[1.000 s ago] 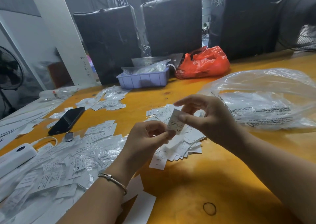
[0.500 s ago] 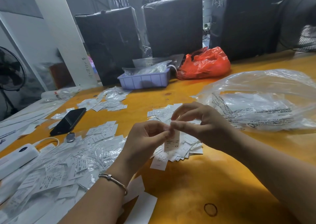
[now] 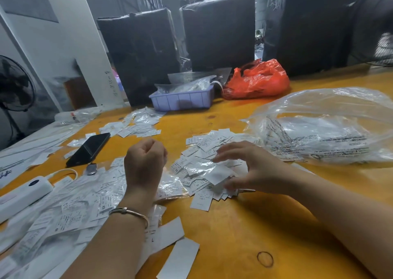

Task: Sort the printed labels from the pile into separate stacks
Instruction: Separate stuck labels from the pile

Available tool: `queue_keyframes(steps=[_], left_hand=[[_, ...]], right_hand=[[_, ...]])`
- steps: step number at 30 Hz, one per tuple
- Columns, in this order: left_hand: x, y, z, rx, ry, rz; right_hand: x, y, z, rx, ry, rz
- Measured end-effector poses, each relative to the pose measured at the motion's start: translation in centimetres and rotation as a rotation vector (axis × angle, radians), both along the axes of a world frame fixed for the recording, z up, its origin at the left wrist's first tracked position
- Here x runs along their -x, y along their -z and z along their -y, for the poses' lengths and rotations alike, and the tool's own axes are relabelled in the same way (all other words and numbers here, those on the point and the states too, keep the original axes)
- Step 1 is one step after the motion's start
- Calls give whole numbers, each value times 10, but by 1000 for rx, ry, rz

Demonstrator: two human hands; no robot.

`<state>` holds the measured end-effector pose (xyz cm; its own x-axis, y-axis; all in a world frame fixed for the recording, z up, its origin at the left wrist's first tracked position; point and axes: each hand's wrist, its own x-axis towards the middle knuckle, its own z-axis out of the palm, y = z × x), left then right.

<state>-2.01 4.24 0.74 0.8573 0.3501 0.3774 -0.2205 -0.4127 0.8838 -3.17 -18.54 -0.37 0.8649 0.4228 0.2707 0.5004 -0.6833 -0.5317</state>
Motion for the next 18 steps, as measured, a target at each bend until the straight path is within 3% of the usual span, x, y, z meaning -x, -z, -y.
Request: queue_keyframes(steps=[3,7,10,13,18], left_hand=[[-7,10,-6,-402,-99,-194],[-6,14,-1,-670,-107,-292],[-4,14,7,-741,22,-230],[-2,15,13,-728,284,-137],[2,18,17,-686,488,-172]], right_hand=[[-2,3,-2,57,-8,22],[-4,4,-2,-13,17,70],[-5,6,-2,8,9,72],[-6,7,-3,78,6,69],[-6,10,-4,96,15,104]])
